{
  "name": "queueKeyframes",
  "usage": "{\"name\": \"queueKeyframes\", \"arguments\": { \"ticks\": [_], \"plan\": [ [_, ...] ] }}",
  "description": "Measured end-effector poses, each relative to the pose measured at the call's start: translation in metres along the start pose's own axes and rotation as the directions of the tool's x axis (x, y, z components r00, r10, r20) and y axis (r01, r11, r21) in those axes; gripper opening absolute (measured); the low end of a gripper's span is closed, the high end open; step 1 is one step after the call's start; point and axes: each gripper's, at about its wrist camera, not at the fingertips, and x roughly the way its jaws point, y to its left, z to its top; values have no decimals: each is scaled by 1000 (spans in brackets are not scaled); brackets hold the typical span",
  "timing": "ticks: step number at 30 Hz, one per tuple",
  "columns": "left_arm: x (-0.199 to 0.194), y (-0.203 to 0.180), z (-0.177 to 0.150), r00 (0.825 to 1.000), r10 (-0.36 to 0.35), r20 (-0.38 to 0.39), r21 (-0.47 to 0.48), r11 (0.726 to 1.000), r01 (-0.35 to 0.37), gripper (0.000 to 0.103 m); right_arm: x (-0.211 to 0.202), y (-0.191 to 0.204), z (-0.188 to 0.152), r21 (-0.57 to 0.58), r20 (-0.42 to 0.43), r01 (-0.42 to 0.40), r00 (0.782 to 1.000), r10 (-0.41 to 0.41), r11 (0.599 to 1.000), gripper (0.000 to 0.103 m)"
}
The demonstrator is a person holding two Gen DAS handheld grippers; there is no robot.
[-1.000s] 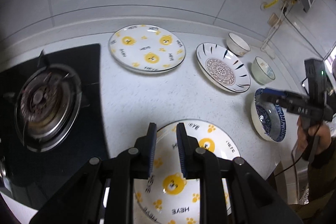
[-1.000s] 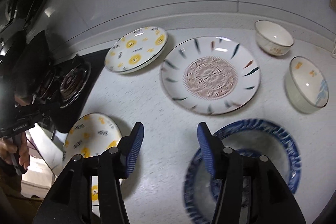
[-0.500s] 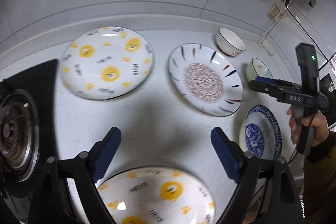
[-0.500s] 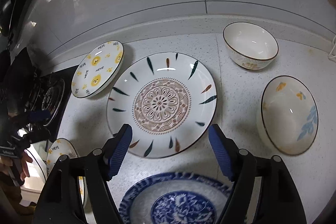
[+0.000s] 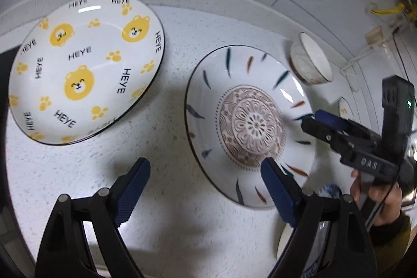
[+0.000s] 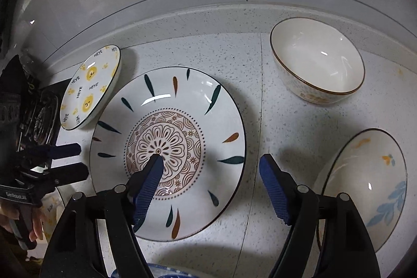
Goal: Organize plates and bowls
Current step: 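Move the right tool to the mandala plate rim and close it, then lift the mandala plate with the right gripper over the bear plate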
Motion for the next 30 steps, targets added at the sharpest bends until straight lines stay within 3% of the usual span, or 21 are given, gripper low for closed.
{"name": "queueKeyframes", "arguments": {
  "ticks": [5,11,16,22,30],
  "plan": [
    [19,6,9,999,-22,-36,-54,998,20,76,3,2,8,-13,5,10,1000,-10,1000,70],
    [27,4,11,999,-34,-40,-55,998,32,73,10,8,8,-85,-11,78,997,-79,993,67],
    [29,2,11,999,-36,-32,-46,998,35,68,16,9,9,-105,-37,75,996,-79,992,41],
    [31,0,11,998,-52,-33,-41,998,51,61,25,9,6,-110,-69,69,995,-76,992,30],
    [36,-2,14,996,-72,-45,-46,996,70,42,24,2,3,-67,-75,44,996,-49,997,20]
  ]
}}
